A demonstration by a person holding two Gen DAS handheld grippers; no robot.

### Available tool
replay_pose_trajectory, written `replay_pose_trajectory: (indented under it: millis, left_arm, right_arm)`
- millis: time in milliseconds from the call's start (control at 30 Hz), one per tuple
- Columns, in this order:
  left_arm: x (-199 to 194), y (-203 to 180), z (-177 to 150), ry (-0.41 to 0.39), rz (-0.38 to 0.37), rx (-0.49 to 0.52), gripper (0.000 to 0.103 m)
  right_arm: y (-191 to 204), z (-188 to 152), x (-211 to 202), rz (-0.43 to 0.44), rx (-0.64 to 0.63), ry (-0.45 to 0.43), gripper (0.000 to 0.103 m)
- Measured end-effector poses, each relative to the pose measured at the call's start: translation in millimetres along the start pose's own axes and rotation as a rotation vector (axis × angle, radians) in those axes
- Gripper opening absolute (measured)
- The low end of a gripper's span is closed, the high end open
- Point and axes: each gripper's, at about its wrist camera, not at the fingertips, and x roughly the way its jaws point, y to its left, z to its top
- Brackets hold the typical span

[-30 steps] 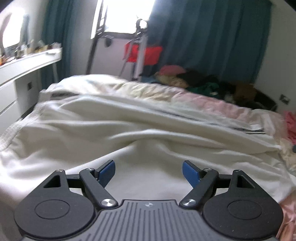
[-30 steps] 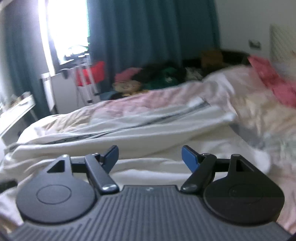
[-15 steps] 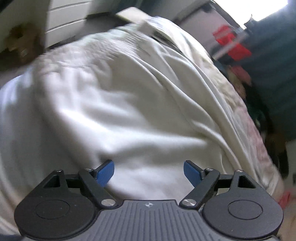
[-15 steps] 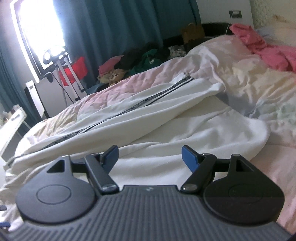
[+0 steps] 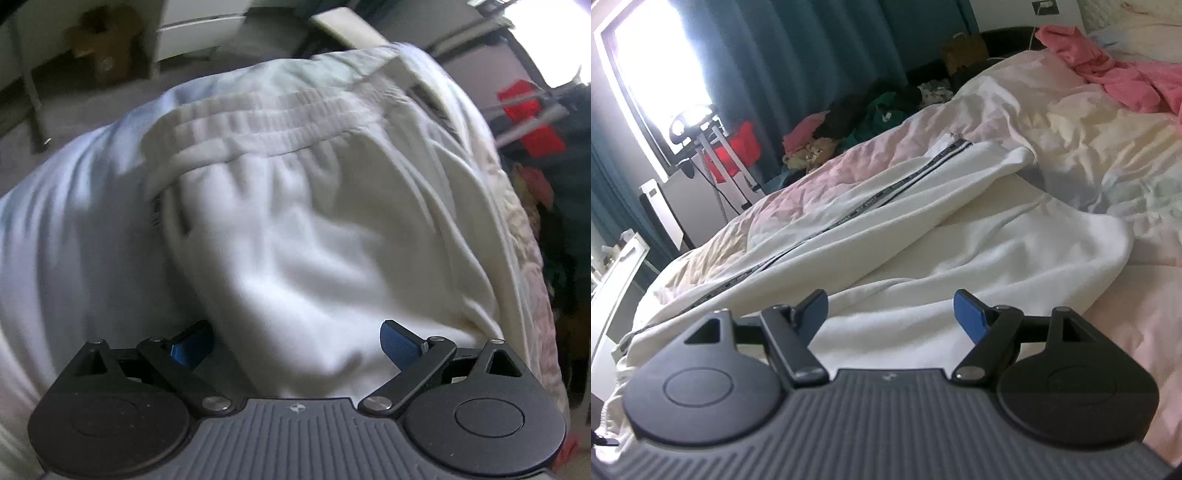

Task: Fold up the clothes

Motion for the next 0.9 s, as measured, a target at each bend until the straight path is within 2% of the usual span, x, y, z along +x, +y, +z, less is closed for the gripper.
replay_pose_trajectory:
  millis: [67, 233, 300, 333, 433, 500, 567, 733, 800, 900]
  left_arm:
    - [-8, -6, 0, -0.028, -0.056, 0.044, 0.095]
    - [-35, -11, 5, -0.138, -0.335, 0.119, 0.093]
    - [-34, -7, 6, -0.149, -0.38, 0.119, 0.092]
    - [-30, -4, 7, -0.142, -0.37, 0.106, 0.092]
    - [-8, 8, 9, -0.079, -0.231, 0.037, 0.087]
    - [7, 22, 12, -0.012, -0.168, -0.037, 0.079]
    - [9, 31, 15, -0.004, -0.201, -0.086, 0.079]
    - [-1, 23, 12, -0.038, -0.245, -0.053, 0.079]
    - [-13, 17, 8, -0.097, -0.323, -0.008, 0.07]
    - [-28, 13, 0, -0.149, -0.398, 0.026, 0.069]
  right_arm:
    - [0, 0, 0, -0.01, 0.0, 0.001, 0.077]
    - [-1, 1, 4, -0.015, 0.012, 0.009, 0.077]
    - [-1, 1, 6, -0.017, 0.018, 0.011, 0.077]
    - [-2, 1, 6, -0.018, 0.023, 0.013, 0.077]
    - [-6, 1, 8, -0.022, 0.046, 0.02, 0.077]
    - [-9, 2, 9, -0.022, 0.068, 0.024, 0.077]
    - [-12, 2, 10, -0.011, 0.093, 0.034, 0.077]
    - [-16, 3, 12, -0.011, 0.126, 0.035, 0.077]
    - [-18, 4, 12, -0.015, 0.143, 0.035, 0.077]
    - [-21, 4, 12, -0.042, 0.154, 0.026, 0.077]
